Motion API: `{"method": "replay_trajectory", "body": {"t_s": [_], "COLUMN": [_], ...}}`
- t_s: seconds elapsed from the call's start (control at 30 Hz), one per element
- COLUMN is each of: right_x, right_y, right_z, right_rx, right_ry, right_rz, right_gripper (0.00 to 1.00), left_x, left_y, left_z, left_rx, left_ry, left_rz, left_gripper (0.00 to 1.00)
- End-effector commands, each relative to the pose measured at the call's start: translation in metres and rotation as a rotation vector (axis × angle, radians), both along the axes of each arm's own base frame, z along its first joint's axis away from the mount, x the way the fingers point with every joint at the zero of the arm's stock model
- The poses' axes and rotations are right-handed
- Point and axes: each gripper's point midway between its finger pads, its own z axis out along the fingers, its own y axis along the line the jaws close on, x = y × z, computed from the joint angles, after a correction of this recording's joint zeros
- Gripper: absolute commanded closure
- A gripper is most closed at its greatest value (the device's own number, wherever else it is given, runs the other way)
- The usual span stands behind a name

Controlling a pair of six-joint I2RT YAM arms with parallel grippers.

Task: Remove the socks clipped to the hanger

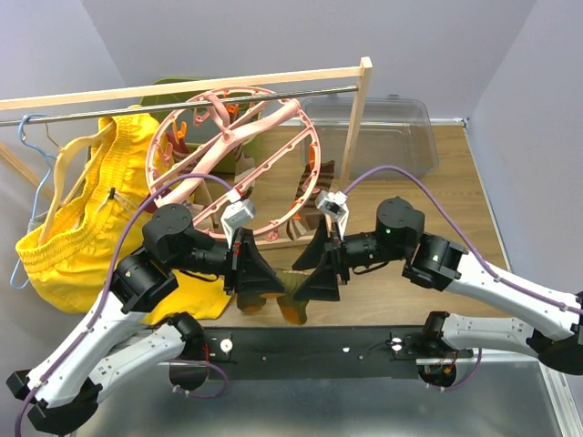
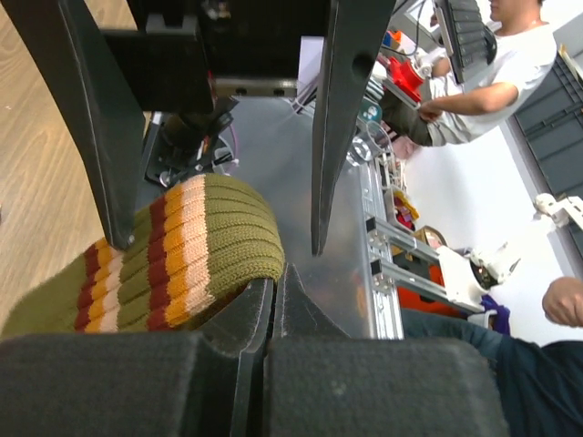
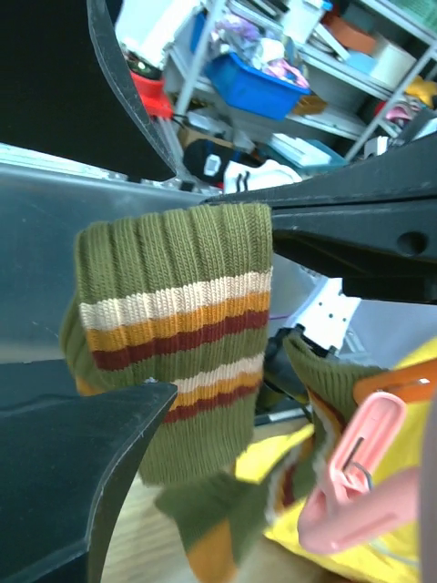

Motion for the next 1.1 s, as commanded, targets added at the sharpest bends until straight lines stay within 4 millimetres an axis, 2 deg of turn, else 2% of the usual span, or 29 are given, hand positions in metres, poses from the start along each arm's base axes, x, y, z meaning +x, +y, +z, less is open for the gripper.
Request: {"method": "replay_trajectory", "body": {"t_s": [0.0, 0.07, 0.1, 0.13, 0.17, 0.2, 0.23, 0.27, 0.3, 0.33, 0.37, 0.43, 0.47, 0.5, 0.63, 0.67, 0.73, 0.77, 0.8, 0.87, 0.93, 1.0, 1.03, 1.07], "right_x": [-0.015, -0.014, -0.012, -0.009, 0.001, 0.004, 0.007, 0.019, 0.022, 0.026, 0.039, 0.049, 0.061, 0.067, 0.083, 0.085, 0.102, 0.105, 0.115, 0.123, 0.139, 0.152, 0.169, 0.186], "right_y": [0.001, 0.001, 0.002, 0.001, -0.002, -0.005, -0.008, -0.012, -0.021, -0.026, -0.038, -0.057, -0.074, -0.084, -0.117, -0.123, -0.143, -0.154, -0.167, -0.184, -0.2, -0.205, -0.222, -0.227], "right_z": [0.009, 0.005, 0.002, -0.001, -0.007, -0.01, -0.015, -0.023, -0.024, -0.029, -0.043, -0.055, -0.073, -0.078, -0.087, -0.091, -0.095, -0.103, -0.102, -0.104, -0.087, -0.077, -0.076, -0.074], "right_rx": [0.031, 0.03, 0.023, 0.016, -0.012, -0.024, -0.036, -0.073, -0.077, -0.091, -0.155, -0.218, -0.299, -0.323, -0.372, -0.415, -0.48, -0.567, -0.596, -0.647, -0.63, -0.631, -0.647, -0.664], "right_ry": [0.024, 0.029, 0.033, 0.026, 0.026, 0.022, 0.01, 0.016, 0.011, 0.008, 0.016, 0.044, 0.055, 0.064, 0.106, 0.115, 0.101, 0.115, 0.086, 0.088, 0.063, 0.05, 0.075, 0.042], "right_rz": [0.089, 0.079, 0.065, 0.042, -0.029, -0.061, -0.087, -0.171, -0.212, -0.253, -0.359, -0.477, -0.587, -0.648, -0.851, -0.887, -1.033, -1.095, -1.191, -1.309, -1.446, -1.49, -1.559, -1.544], "right_gripper": [0.06, 0.36, 0.56, 0.93, 0.99, 0.99, 0.99, 0.99, 0.99, 0.99, 0.99, 0.99, 0.99, 0.99, 0.99, 0.99, 0.99, 0.99, 0.99, 0.99, 0.99, 0.99, 0.99, 0.99], "left_x": [0.003, 0.003, 0.003, 0.002, 0.001, 0.0, 0.0, -0.001, -0.001, -0.001, 0.0, 0.002, 0.004, 0.007, 0.015, 0.016, 0.015, 0.014, 0.013, 0.012, 0.012, 0.011, 0.01, 0.01], "left_y": [0.001, 0.001, 0.0, 0.001, 0.001, 0.002, 0.002, 0.002, 0.004, 0.005, 0.006, 0.007, 0.008, 0.007, 0.007, 0.007, 0.007, 0.006, 0.006, 0.006, 0.006, 0.006, 0.006, 0.006], "left_z": [0.011, 0.01, 0.01, 0.01, 0.01, 0.01, 0.009, 0.008, 0.008, 0.01, 0.01, 0.013, 0.012, 0.011, 0.014, 0.015, 0.015, 0.017, 0.017, 0.015, 0.014, 0.014, 0.016, 0.017], "left_rx": [-0.015, -0.013, -0.012, -0.012, -0.015, -0.014, -0.013, -0.009, -0.013, -0.015, -0.011, -0.016, -0.011, -0.002, 0.013, 0.011, 0.002, -0.008, -0.012, -0.012, -0.01, -0.009, -0.014, -0.017], "left_ry": [-0.001, 0.006, 0.006, 0.004, -0.002, -0.004, -0.004, -0.006, -0.029, -0.043, -0.051, -0.085, -0.09, -0.093, -0.135, -0.139, -0.141, -0.138, -0.138, -0.131, -0.129, -0.126, -0.13, -0.133], "left_rz": [0.04, 0.039, 0.037, 0.034, 0.025, 0.021, 0.019, 0.019, 0.02, 0.027, 0.038, 0.052, 0.068, 0.081, 0.111, 0.111, 0.111, 0.107, 0.104, 0.094, 0.092, 0.089, 0.088, 0.088], "left_gripper": [1.0, 1.0, 1.0, 1.0, 1.0, 0.97, 0.76, 0.66, 0.53, 0.35, 0.31, 0.28, 0.28, 0.28, 0.3, 0.32, 0.34, 0.35, 0.35, 0.36, 0.36, 0.36, 0.36, 0.36]}}
